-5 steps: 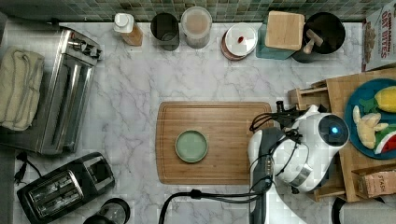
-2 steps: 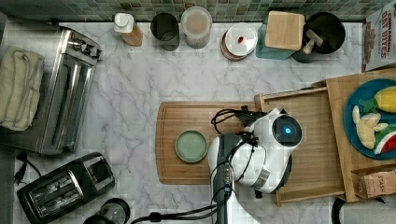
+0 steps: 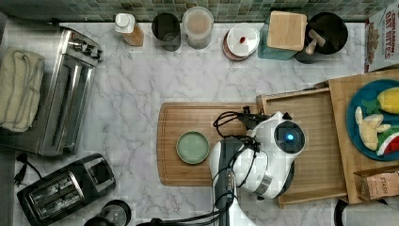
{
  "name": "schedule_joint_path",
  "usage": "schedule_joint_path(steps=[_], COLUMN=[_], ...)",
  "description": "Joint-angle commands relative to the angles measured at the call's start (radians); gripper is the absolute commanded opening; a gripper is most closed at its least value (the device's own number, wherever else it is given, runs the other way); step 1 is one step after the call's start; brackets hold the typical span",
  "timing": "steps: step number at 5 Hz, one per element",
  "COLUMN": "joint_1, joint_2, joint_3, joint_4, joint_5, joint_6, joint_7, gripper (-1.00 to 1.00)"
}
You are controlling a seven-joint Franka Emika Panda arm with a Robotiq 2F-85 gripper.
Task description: Open the drawer.
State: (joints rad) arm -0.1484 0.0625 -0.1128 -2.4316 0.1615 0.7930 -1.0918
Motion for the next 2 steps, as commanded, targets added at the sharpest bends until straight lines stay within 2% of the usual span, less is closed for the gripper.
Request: schedule_joint_path(steps=[1, 2], joint_1=[0.137, 0.138], joint_2=[-0.031, -0.031], joint_3=[0.158, 0.156], joint_4=[-0.041, -0.041], joint_5=[0.083, 0.083], joint_6=[-0.036, -0.036], joint_7=[0.049, 0.049], gripper=[1.00, 1.00])
